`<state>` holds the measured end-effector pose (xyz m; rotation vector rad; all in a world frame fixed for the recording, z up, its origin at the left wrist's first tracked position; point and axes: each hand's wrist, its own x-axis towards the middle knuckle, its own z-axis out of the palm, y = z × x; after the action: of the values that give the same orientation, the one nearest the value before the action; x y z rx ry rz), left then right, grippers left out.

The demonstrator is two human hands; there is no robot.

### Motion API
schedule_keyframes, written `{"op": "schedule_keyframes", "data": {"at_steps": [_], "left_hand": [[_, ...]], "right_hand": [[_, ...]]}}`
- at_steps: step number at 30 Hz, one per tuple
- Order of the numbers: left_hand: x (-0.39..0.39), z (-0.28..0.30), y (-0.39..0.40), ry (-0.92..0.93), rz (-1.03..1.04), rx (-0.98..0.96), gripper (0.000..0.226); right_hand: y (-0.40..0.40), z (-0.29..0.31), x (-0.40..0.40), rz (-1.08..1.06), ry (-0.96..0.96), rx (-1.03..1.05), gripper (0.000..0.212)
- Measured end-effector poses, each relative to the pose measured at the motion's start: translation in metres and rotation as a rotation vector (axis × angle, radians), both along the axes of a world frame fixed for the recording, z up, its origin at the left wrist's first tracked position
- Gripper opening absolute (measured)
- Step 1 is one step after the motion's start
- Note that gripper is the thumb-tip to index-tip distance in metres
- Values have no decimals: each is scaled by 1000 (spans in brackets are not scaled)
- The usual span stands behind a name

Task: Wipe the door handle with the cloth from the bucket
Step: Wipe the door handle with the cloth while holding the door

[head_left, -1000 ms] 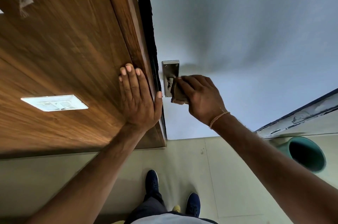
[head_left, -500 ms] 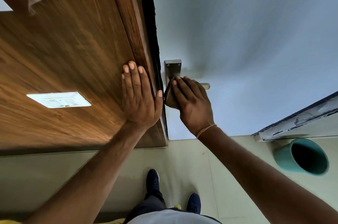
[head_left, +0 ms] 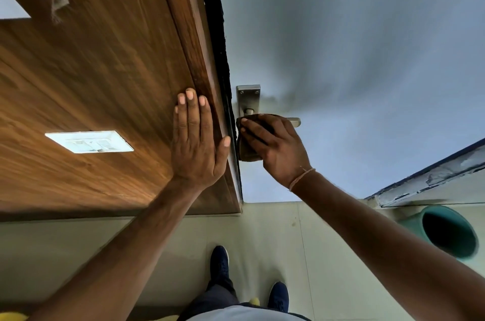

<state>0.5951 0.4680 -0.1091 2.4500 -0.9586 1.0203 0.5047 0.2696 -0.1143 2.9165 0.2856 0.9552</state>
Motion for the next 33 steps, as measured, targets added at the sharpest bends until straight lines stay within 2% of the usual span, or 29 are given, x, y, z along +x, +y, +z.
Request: {"op": "schedule_keyframes", "data": {"at_steps": [4,7,11,15,19,22,26,28,29,31,33], "left_hand": [[-3,-1,-4,3,13,-1,80],[-1,-2,-5,-3,10,-11,80],[-1,-3,-7,-15,22,-21,80],[-2,-4,-11,-15,30,-39,80],[0,-5,-10,-26,38,-31,80],[1,-5,-10,-30,29,-41,80],[-1,-4,-12,-28,26,-52,80],[-2,-4,-13,-30,27,-55,80],[-2,-4,-13,-31,28,-56,80],[-3,-3,-14,-26,26,-58,80],[-3,-3,-15,-16,18,-59,80]], "right_hand": [[9,0,18,89,27,-82,22],[3,5,14,124,59,-128,21],[-6,17,-2,24,-29,36,35],[8,22,18,-108,140,134,53],[14,27,25,-125,214,152,53],[2,26,16,-172,137,223,55],[-30,16,-8,-351,68,379,53],[-35,10,-18,-413,76,527,60],[-32,5,-21,-416,78,686,63],[-19,5,-20,-396,35,1186,60],[-10,1,-12,-411,-79,1720,44]]}}
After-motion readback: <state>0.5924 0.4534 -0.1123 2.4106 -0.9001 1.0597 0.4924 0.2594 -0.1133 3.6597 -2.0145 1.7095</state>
